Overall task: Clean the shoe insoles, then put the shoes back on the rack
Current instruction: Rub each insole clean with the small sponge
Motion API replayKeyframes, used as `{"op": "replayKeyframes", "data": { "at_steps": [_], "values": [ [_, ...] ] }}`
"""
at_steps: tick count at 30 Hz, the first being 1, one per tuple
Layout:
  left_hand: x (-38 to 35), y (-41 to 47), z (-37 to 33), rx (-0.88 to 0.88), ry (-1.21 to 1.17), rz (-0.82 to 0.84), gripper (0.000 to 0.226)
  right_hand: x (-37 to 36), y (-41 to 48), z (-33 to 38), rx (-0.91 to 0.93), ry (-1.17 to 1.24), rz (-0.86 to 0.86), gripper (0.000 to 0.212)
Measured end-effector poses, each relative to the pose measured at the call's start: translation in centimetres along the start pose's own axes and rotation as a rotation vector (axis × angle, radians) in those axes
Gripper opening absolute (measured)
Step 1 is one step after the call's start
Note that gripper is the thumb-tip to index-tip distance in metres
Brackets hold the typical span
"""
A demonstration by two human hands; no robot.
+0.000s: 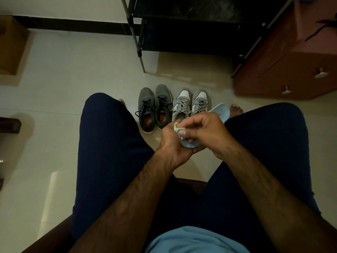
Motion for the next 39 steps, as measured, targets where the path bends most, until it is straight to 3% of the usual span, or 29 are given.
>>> {"op": "replayKeyframes", "data": {
  "at_steps": [4, 8, 12, 16, 20, 24, 28, 32, 37, 39],
  "values": [
    [0.2, 0.2, 0.4, 0.026, -0.015, -0.017, 0.048, 1.5, 1.0, -0.5, 0.017, -0.079, -0.187, 0.022],
    [0.4, 0.5, 0.1, 0.000, -0.001, 0.003, 0.048, 0.5, 0.3, -0.2, -0.016, -0.016, -0.006, 0.015],
    [0.5, 0.4, 0.5, 0.031, -0.016, -0.016, 0.048, 2.0, 1.5, -0.3, 0.046, -0.135, -0.197, 0.019],
    [0.1, -0.1, 0.1, 0.001, -0.004, 0.007, 0.047, 0.6, 0.6, -0.2, 0.006, -0.051, -0.001, 0.014],
    [0.0, -0.2, 0.4, 0.035, -0.045, -0.011, 0.046, 1.9, 1.6, -0.3, 0.076, -0.150, -0.204, 0.020],
    [-0.1, -0.4, 0.0, 0.013, -0.030, -0.001, 0.048, 0.5, 0.8, -0.4, 0.015, -0.063, 0.002, 0.014],
    [0.0, -0.3, 0.2, 0.029, -0.031, -0.012, 0.051, 1.8, 1.7, -0.5, 0.077, -0.159, -0.189, 0.016],
    [0.3, -0.1, 0.1, 0.008, -0.033, -0.011, 0.055, 0.3, 0.8, -0.4, 0.058, -0.116, 0.005, 0.016],
    [0.3, -0.1, 0.1, 0.009, -0.010, -0.016, 0.052, 1.5, 1.7, -0.2, 0.124, -0.234, -0.157, 0.016],
    [0.3, 0.0, -0.1, 0.000, -0.018, -0.002, 0.055, 0.5, 1.1, -0.1, 0.123, -0.205, -0.047, 0.016]
  ]
}}
Point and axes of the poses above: each hand's wrist, its own y-axis towards the middle knuckle, its own x-axis out of the back of the hand, z = x × y, the point moved 6 cm from there along y, towards the middle knuckle, and after that the axes turned 3 degrees about -z, right-handed, at the moved point
